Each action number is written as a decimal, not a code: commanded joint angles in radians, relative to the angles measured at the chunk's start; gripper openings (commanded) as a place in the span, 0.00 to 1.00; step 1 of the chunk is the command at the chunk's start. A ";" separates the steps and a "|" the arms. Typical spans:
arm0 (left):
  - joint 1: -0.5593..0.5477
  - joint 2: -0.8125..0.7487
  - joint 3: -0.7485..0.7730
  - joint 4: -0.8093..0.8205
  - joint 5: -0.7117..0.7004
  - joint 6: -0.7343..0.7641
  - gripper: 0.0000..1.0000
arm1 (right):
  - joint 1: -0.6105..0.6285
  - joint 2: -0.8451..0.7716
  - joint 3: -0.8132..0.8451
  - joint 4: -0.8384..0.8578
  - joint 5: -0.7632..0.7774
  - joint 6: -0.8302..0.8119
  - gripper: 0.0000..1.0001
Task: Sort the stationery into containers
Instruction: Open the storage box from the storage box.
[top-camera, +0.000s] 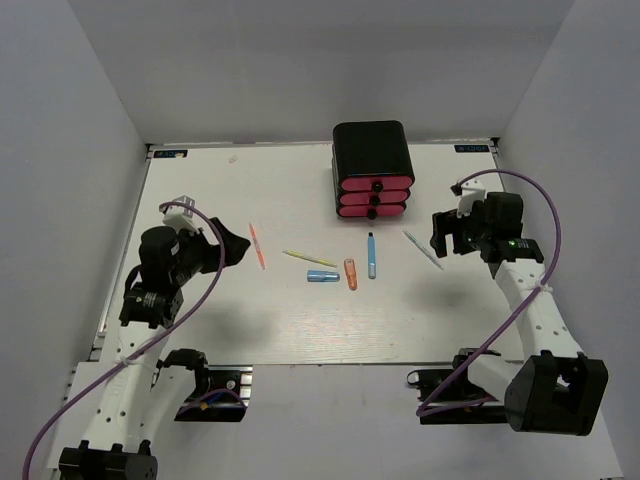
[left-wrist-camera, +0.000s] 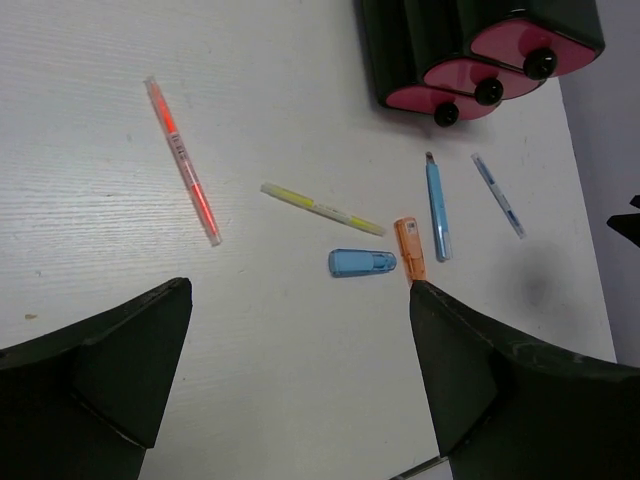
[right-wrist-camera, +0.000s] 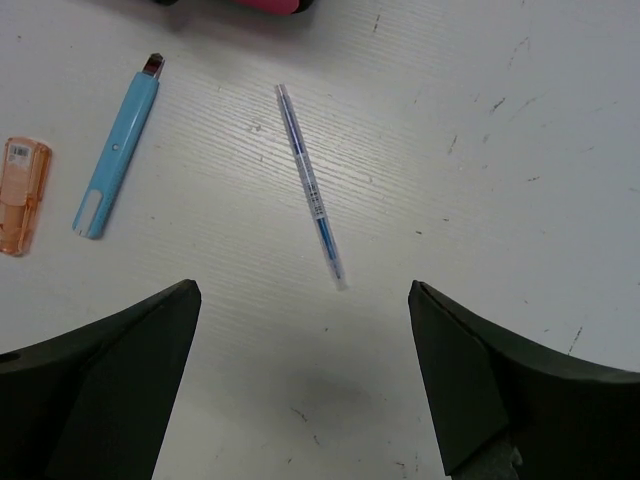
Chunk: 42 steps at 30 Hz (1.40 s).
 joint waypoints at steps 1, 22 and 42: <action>0.005 0.006 -0.013 0.061 0.052 0.007 0.99 | -0.001 -0.003 0.053 -0.019 -0.035 -0.043 0.90; -0.058 0.354 -0.007 0.405 0.256 -0.141 0.35 | 0.007 -0.187 -0.043 -0.145 -0.257 -0.406 0.76; -0.363 0.546 0.065 0.477 0.059 -0.237 0.83 | 0.127 0.394 0.230 0.404 -0.441 0.534 0.68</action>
